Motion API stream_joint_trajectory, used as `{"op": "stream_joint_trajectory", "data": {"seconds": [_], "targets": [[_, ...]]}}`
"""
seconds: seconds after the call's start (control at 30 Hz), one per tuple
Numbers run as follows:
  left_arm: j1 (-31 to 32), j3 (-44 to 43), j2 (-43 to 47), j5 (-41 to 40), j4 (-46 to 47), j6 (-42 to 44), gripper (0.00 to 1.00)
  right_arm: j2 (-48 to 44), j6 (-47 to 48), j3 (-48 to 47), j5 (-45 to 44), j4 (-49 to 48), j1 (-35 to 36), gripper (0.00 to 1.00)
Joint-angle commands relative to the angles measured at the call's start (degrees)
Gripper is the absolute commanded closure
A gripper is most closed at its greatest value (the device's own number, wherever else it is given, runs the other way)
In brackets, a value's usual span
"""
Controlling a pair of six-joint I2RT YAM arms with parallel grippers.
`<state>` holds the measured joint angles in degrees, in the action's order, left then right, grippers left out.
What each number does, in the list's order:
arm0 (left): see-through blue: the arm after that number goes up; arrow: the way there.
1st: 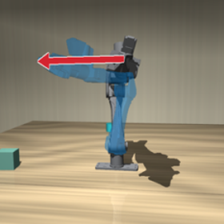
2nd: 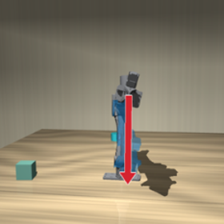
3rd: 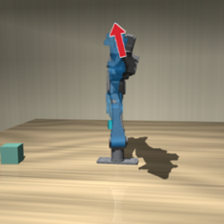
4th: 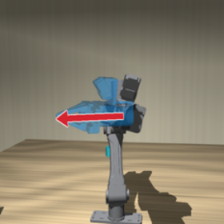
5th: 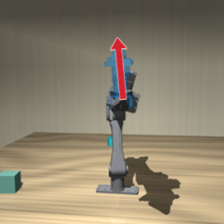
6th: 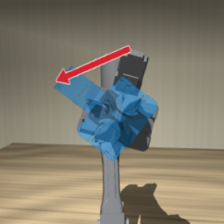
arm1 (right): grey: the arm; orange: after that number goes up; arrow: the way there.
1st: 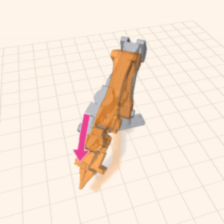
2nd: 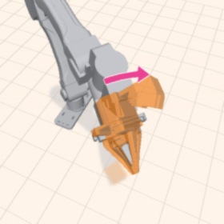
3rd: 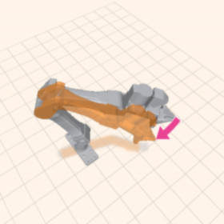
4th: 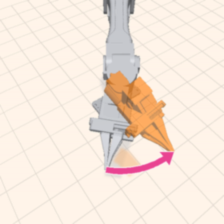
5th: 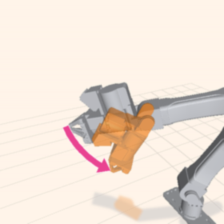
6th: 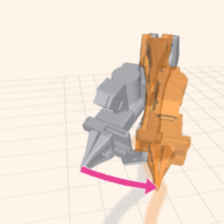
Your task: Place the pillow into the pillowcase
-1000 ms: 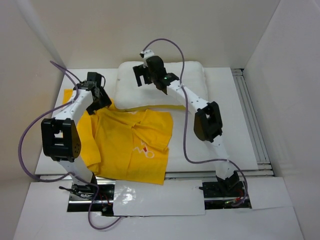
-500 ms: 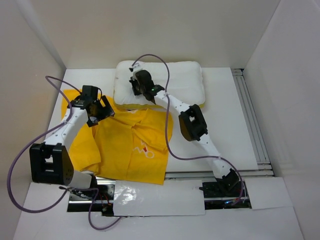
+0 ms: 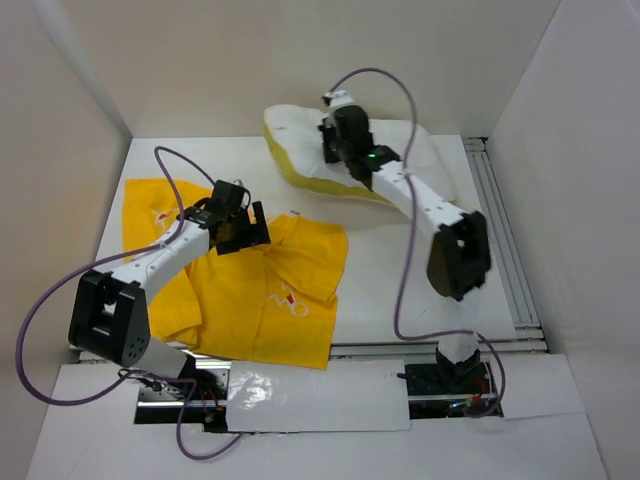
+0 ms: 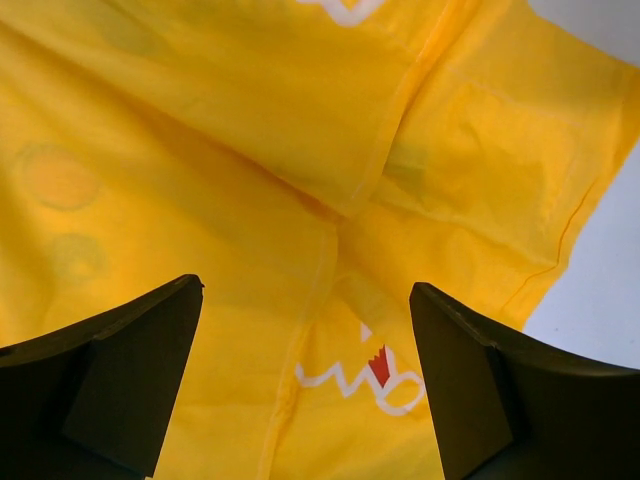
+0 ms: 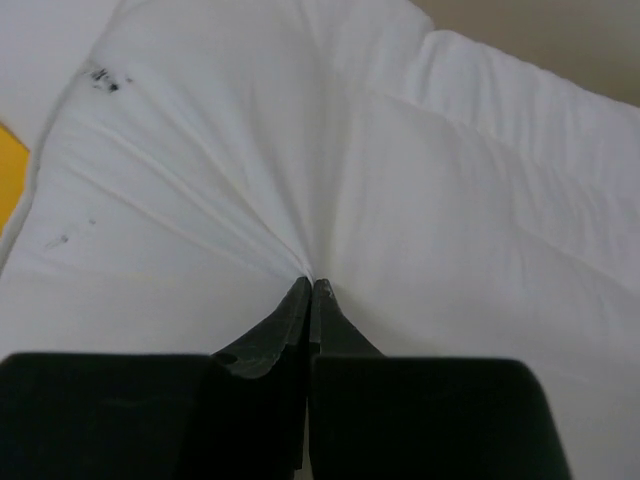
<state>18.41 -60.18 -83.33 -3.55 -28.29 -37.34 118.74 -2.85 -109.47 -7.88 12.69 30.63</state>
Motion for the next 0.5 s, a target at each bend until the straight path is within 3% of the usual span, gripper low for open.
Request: {"op": "stream_joint_trajectory", "data": {"seconds": [0.0,0.03,0.33,0.47], "targets": [[1.27,0.07,-3.41,0.56,5.35,1.65,0.04,-20.35,-1.0,11.52,-0.75,-5.3,-3.12,1.0],[1.27,-0.46,-5.94,0.56,5.35,1.66,0.05,-23.35,-1.01,18.0,1.62,-5.83,-4.17,1.0],[5.23,-6.61,-16.95,-8.83,-0.18,-1.41,0.32,-47.87,-6.54,39.47,9.45,-3.3,-4.18,1.0],[4.7,-9.15,-19.49,-7.44,0.96,-0.8,0.32,-52.63,-7.08,44.59,13.14,-1.35,-4.18,1.0]]}}
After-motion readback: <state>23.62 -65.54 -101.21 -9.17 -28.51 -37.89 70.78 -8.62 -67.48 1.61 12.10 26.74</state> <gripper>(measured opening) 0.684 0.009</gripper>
